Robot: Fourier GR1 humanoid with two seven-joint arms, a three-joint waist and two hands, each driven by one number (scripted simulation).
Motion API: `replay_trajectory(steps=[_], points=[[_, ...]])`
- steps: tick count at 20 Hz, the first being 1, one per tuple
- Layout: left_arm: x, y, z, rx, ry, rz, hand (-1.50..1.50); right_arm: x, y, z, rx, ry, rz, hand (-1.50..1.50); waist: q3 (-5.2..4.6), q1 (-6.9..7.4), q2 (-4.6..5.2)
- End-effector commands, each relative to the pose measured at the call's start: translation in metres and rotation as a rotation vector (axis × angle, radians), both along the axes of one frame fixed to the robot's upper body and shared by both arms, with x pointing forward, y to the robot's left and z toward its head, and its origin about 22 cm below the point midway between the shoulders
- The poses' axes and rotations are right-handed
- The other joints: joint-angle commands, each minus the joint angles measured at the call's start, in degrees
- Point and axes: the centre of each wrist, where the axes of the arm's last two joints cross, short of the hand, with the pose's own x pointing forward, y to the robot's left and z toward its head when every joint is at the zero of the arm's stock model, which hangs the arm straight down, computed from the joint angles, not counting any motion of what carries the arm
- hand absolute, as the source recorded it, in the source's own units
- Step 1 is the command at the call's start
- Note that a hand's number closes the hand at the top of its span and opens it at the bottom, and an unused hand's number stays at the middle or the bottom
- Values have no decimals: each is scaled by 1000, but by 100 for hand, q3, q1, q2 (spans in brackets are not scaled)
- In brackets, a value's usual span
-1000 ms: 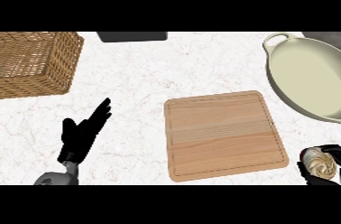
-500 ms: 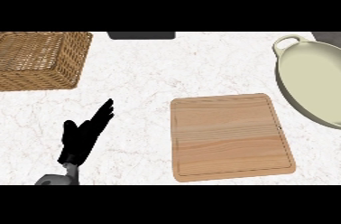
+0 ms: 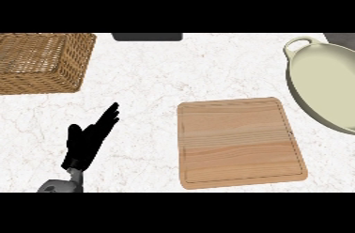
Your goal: Pick the cupcake from the cutting board and place it in the pot
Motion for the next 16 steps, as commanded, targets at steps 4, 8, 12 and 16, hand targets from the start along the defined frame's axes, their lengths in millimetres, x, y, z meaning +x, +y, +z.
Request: replay_trajectory(steps=[4,8,12,16], points=[[2,-4,-16,-5,11,9,0,52,18,67,-116,40,-12,150,-10,-27,-2],[13,-8,-3,7,8,8,0,95,31,115,-154,87,-17,150,-5,23,3],[29,-16,3,-12,-10,-19,0,127,49,139,-204,196,-18,150,-4,66,25],[7,-12,6,-14,-1,-28,0,166,70,141,-232,277,-18,150,3,222,28]])
